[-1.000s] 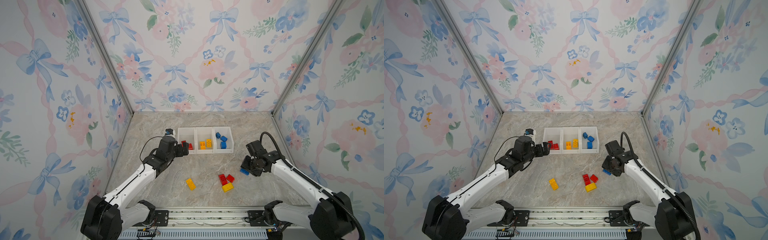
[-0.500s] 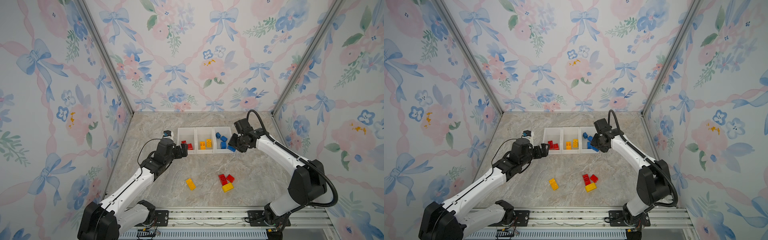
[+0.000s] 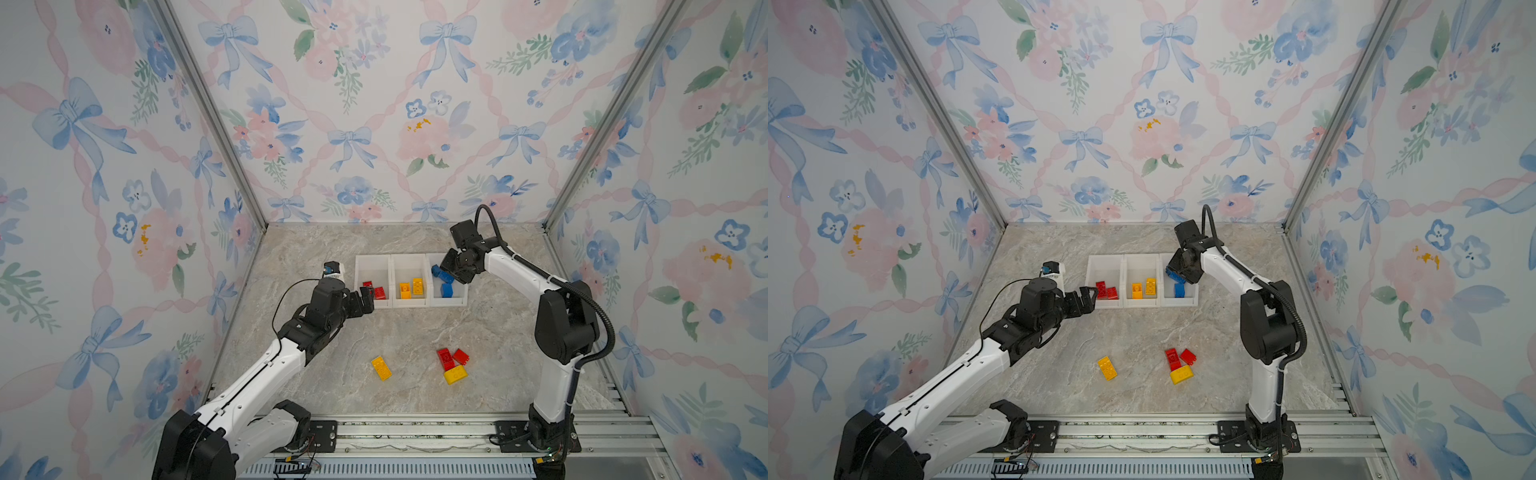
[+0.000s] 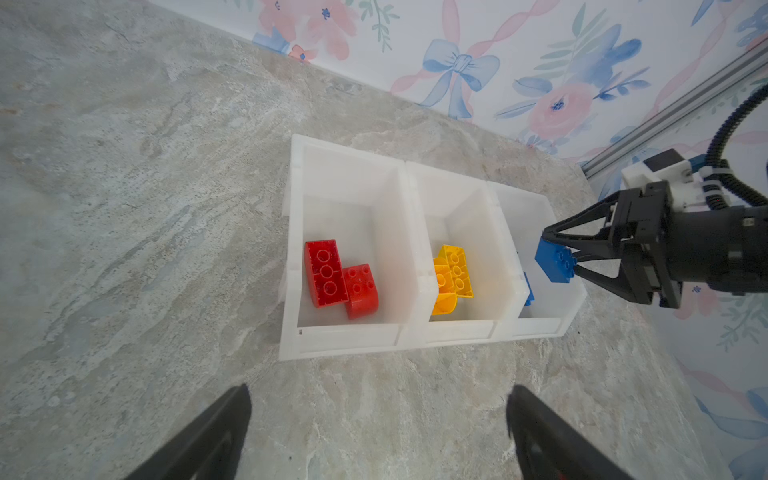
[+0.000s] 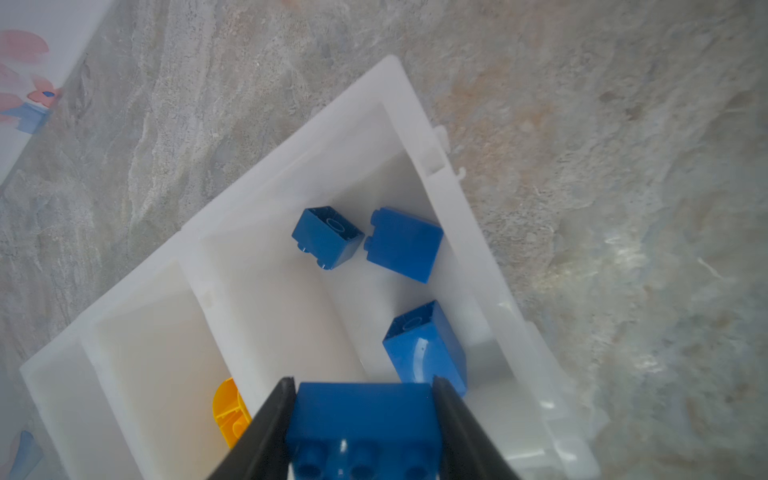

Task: Sort the legos into containers by color
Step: 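Carry the blue brick into the far-end bin and open the right gripper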

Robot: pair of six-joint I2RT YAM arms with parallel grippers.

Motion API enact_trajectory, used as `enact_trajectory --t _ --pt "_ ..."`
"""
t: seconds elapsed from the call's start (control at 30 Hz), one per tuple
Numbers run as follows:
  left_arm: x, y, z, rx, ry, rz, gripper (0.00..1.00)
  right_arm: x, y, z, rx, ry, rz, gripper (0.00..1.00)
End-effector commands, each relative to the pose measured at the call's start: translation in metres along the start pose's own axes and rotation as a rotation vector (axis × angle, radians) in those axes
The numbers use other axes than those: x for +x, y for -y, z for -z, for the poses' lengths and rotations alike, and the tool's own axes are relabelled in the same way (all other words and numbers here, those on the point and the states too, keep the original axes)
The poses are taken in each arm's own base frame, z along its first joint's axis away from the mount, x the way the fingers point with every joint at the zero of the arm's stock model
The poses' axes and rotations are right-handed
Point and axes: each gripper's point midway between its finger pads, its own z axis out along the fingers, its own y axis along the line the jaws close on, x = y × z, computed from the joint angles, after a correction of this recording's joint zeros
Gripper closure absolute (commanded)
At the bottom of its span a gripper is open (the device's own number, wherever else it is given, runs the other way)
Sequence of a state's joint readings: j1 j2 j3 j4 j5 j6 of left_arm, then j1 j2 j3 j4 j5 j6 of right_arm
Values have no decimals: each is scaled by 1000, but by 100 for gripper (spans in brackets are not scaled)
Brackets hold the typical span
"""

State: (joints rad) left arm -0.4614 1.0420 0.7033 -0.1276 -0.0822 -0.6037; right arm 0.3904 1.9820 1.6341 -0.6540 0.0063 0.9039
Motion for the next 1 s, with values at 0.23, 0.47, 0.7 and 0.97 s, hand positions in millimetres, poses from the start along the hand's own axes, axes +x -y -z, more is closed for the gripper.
enact_trajectory --t 0.23,0.47,0.7,0.97 --pt "-1 -6 0 -22 13 11 2 -25 5 -22 17 25 -54 59" --pt "-1 -6 -2 -28 9 12 2 -32 3 -29 23 25 -43 46" --pt "-3 -6 -3 -31 10 13 2 -35 -4 -26 -2 25 -30 31" --pt "-1 -7 -4 -34 8 18 2 -31 -11 -10 -29 32 -5 29"
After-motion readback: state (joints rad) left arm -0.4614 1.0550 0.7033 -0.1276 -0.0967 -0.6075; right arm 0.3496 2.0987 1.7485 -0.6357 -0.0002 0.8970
